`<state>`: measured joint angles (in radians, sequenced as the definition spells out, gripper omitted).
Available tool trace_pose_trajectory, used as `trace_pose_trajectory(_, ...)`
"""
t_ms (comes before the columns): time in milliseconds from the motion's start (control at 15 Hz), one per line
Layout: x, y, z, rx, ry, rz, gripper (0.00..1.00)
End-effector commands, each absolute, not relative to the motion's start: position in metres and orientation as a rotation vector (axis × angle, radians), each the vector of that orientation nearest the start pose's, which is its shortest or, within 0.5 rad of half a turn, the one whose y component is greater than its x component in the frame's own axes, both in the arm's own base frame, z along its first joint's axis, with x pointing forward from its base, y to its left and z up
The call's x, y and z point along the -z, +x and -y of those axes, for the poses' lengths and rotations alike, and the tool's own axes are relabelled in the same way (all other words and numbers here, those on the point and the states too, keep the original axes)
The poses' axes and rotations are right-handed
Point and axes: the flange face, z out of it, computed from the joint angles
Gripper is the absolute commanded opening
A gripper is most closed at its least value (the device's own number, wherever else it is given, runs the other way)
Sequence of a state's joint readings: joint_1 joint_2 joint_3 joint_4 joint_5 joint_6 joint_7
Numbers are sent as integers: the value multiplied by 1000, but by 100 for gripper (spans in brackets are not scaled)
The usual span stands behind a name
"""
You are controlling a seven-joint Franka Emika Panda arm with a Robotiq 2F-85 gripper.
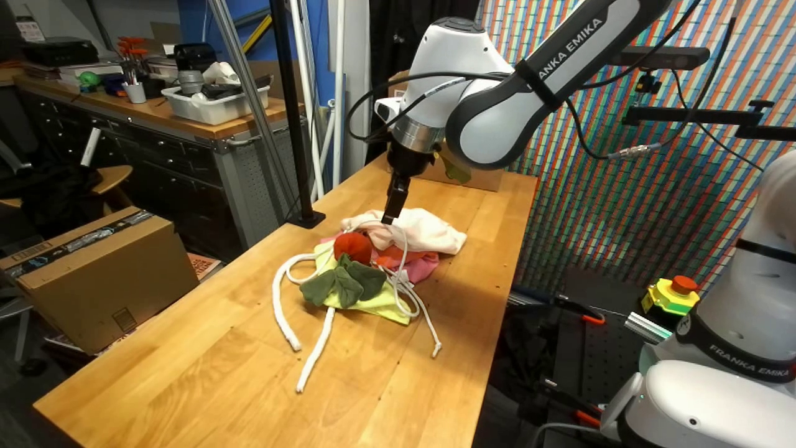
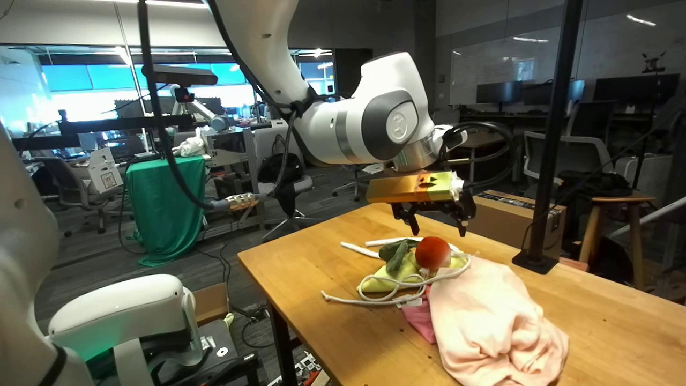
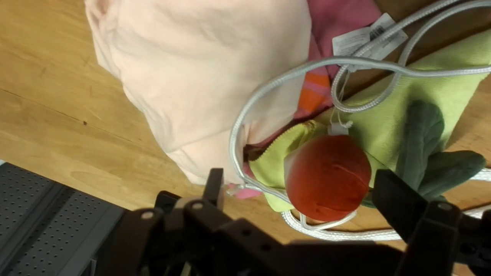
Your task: Pick up the clothes from the table and put them around the table.
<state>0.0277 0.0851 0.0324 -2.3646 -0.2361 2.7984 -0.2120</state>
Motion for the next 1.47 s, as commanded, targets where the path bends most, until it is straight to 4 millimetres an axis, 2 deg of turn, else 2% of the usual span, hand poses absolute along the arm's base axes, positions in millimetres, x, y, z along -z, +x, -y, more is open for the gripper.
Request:
trace_pose_trajectory(0, -323, 547, -68, 591, -3070, 802, 100)
trace_pose_trajectory(333, -310, 554, -92, 567, -3019, 826, 100)
trace_pose_trajectory(667, -293, 564, -106, 527, -2993, 839, 100)
trace_pose_trajectory(1400, -243, 607, -96, 456, -3049, 851, 100)
